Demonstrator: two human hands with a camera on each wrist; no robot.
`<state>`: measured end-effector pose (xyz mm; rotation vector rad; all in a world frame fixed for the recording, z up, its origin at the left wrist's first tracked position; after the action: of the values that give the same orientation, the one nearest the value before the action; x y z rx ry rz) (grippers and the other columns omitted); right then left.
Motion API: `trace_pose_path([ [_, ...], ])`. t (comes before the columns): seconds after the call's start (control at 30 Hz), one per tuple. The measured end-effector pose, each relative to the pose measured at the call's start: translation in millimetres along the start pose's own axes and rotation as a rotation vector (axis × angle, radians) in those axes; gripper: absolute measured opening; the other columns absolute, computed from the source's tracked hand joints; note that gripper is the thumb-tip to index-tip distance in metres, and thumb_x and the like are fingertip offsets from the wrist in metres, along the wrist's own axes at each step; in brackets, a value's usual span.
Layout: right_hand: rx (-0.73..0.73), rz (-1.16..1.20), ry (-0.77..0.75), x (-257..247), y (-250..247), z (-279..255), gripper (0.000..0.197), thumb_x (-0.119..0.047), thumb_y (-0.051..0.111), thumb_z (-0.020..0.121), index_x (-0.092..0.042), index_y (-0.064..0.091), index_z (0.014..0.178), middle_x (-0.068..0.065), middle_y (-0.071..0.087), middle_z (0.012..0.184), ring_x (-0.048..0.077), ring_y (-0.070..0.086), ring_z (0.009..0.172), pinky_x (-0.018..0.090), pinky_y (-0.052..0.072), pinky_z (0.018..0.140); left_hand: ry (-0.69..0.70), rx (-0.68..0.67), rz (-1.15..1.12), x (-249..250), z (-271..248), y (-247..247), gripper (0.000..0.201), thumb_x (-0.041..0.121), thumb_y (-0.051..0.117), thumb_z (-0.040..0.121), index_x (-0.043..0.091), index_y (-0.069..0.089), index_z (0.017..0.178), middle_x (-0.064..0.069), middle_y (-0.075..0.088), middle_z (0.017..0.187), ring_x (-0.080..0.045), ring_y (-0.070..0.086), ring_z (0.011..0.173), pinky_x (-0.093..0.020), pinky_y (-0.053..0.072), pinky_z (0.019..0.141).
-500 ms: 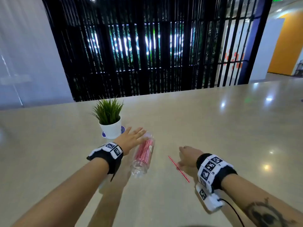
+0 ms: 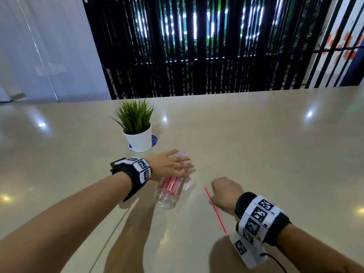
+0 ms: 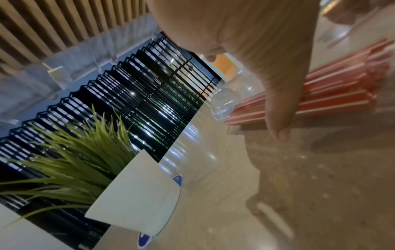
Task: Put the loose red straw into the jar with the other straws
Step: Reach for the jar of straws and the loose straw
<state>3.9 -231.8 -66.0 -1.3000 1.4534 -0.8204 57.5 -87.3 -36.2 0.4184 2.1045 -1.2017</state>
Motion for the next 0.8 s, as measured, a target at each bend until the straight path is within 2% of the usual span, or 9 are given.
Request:
trace_pose_path([
  [0.13, -0.024, 0.026, -0.008, 1, 6, 5, 0.034, -0.022, 0.060, 0.086, -0.014, 0.038, 0.061, -0.003, 0.041, 0.063, 0.023, 0.051, 0.074, 0.023, 0.034, 0.050, -0.044, -0.035, -0.179, 0, 5, 2, 0.089, 0.037, 0.082, 0.048, 0.020, 0.045, 0.127, -0.008, 0.047, 0.139, -0.028, 0.037, 0.130, -0.050, 0.034, 0.102],
  [0.2, -0.018, 0.014, -0.011, 0, 7, 8, 0.020, -0.014, 0.057, 0.088, -0.008, 0.050, 0.070, 0.002, 0.048, 0.067, 0.024, 0.052, 0.073, 0.026, 0.040, 0.056, -0.110, -0.091, -0.368, 3, 6, 6, 0.085, 0.027, 0.076, 0.061, 0.016, 0.035, 0.134, -0.010, 0.039, 0.144, -0.029, 0.027, 0.136, -0.053, 0.025, 0.108],
  [0.27, -0.005, 0.011, -0.004, -2, 6, 8, 0.010, -0.009, 0.052, 0.089, -0.003, 0.060, 0.089, 0.006, 0.053, 0.076, 0.026, 0.053, 0.075, 0.028, 0.041, 0.065, -0.183, -0.016, -0.568, 4, 4, 3, 0.079, 0.022, 0.076, 0.061, 0.013, 0.041, 0.131, -0.013, 0.047, 0.137, -0.030, 0.036, 0.131, -0.053, 0.035, 0.102],
  [0.4, -0.010, -0.025, 0.028, -7, 3, 3, 0.024, -0.002, 0.047, 0.088, 0.000, 0.058, 0.109, 0.017, 0.062, 0.110, 0.033, 0.061, 0.101, 0.032, 0.047, 0.080, -0.367, 0.198, -0.793, -7, -5, 1, 0.076, 0.035, 0.082, 0.053, 0.013, 0.052, 0.119, -0.010, 0.058, 0.123, -0.027, 0.052, 0.114, -0.044, 0.050, 0.085],
  [0.43, -0.022, -0.029, 0.030, -9, 3, 2, 0.023, -0.001, 0.047, 0.087, 0.000, 0.058, 0.108, 0.016, 0.062, 0.113, 0.033, 0.061, 0.105, 0.031, 0.047, 0.081, -0.415, 0.233, -0.815, -11, -8, 1, 0.077, 0.039, 0.082, 0.051, 0.015, 0.052, 0.118, -0.007, 0.058, 0.122, -0.025, 0.053, 0.112, -0.041, 0.050, 0.083],
  [0.5, -0.061, -0.029, 0.047, -10, 2, 1, 0.009, -0.001, 0.048, 0.086, -0.003, 0.057, 0.087, 0.011, 0.061, 0.092, 0.031, 0.060, 0.094, 0.030, 0.044, 0.073, -0.516, 0.311, -0.853, -22, -14, -2, 0.077, 0.044, 0.081, 0.049, 0.018, 0.051, 0.116, -0.001, 0.059, 0.118, -0.022, 0.053, 0.108, -0.034, 0.048, 0.079],
  [0.57, -0.093, 0.032, 0.079, -7, 3, 5, 0.027, -0.003, 0.051, 0.084, -0.012, 0.039, 0.062, 0.002, 0.045, 0.067, 0.025, 0.054, 0.077, 0.025, 0.041, 0.058, -0.619, 0.393, -0.887, -34, -23, -7, 0.077, 0.050, 0.074, 0.046, 0.018, 0.052, 0.112, 0.001, 0.061, 0.109, -0.021, 0.055, 0.100, -0.031, 0.042, 0.075],
  [0.67, -0.126, 0.115, 0.106, -3, 5, 10, 0.036, -0.006, 0.059, 0.081, -0.015, 0.033, 0.058, -0.001, 0.040, 0.061, 0.020, 0.049, 0.061, 0.020, 0.032, 0.044, -0.738, 0.537, -1.081, -47, -33, -11, 0.078, 0.054, 0.060, 0.038, 0.015, 0.055, 0.106, 0.002, 0.063, 0.097, -0.019, 0.052, 0.079, -0.037, 0.039, 0.085],
  [0.8, -0.133, 0.134, 0.126, -1, 8, 12, 0.036, -0.004, 0.060, 0.078, -0.011, 0.035, 0.052, 0.002, 0.041, 0.054, 0.014, 0.042, 0.047, 0.020, 0.031, 0.041, -0.867, 0.704, -1.475, -54, -43, -9, 0.071, 0.039, 0.067, 0.039, 0.013, 0.055, 0.104, 0.002, 0.065, 0.100, -0.014, 0.058, 0.093, -0.032, 0.046, 0.083],
])
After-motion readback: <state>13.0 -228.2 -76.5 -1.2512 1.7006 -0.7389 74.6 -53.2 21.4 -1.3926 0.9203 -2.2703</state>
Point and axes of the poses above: each hand's wrist, its own z-axis towards the middle knuckle, its own y-axis out of the palm, x = y × z, the point moved 6 cm from there along z, towards the middle knuckle
